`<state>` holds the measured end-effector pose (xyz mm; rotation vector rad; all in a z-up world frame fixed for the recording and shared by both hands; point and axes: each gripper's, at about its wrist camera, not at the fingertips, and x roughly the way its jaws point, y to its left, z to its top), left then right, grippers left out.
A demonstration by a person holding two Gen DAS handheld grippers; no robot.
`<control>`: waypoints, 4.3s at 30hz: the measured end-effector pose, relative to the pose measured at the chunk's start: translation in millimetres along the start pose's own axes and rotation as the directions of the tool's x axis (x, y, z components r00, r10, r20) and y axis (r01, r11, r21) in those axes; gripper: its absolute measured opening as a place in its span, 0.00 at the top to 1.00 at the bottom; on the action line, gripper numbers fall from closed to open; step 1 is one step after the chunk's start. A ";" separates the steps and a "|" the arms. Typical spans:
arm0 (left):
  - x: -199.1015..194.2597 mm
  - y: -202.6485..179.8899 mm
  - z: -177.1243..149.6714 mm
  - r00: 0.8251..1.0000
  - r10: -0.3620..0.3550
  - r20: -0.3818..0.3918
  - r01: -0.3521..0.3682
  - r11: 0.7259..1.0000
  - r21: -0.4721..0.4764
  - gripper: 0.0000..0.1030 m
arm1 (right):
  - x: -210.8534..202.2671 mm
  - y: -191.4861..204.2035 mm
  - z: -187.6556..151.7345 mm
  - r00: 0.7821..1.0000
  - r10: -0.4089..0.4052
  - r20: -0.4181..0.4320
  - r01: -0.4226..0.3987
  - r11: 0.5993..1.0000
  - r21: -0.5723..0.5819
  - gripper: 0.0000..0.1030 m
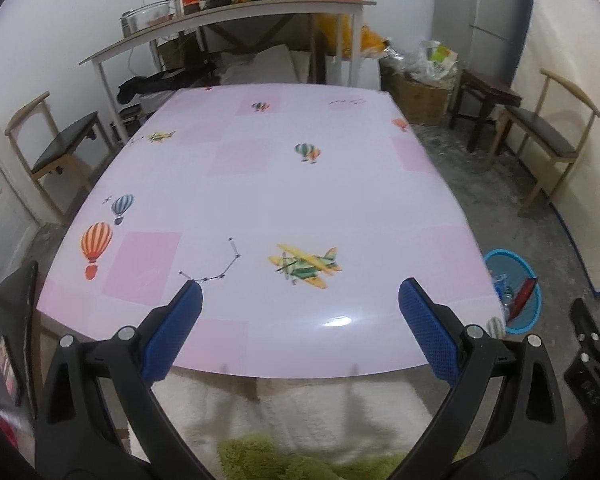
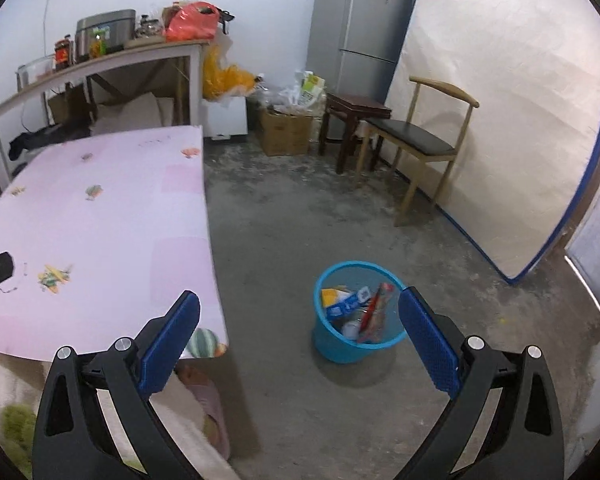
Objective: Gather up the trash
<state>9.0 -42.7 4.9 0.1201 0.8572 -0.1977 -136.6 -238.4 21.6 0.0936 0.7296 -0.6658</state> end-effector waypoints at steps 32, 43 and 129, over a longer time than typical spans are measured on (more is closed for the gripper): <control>1.2 -28.3 -4.3 0.999 -0.015 -0.043 0.019 0.997 0.080 0.08 | 10.4 -13.1 0.3 0.999 -0.033 -0.039 0.035 0.998 0.060 0.06; -2.2 -29.6 -4.7 0.998 -0.045 -0.045 0.049 0.995 0.092 0.08 | 9.1 -14.6 3.1 0.999 -0.033 -0.032 0.035 0.997 0.065 0.06; -1.8 -34.3 -6.1 0.997 -0.050 -0.061 0.056 0.993 0.100 0.08 | 3.7 -12.9 1.5 0.999 -0.022 -0.037 0.025 0.994 0.106 0.06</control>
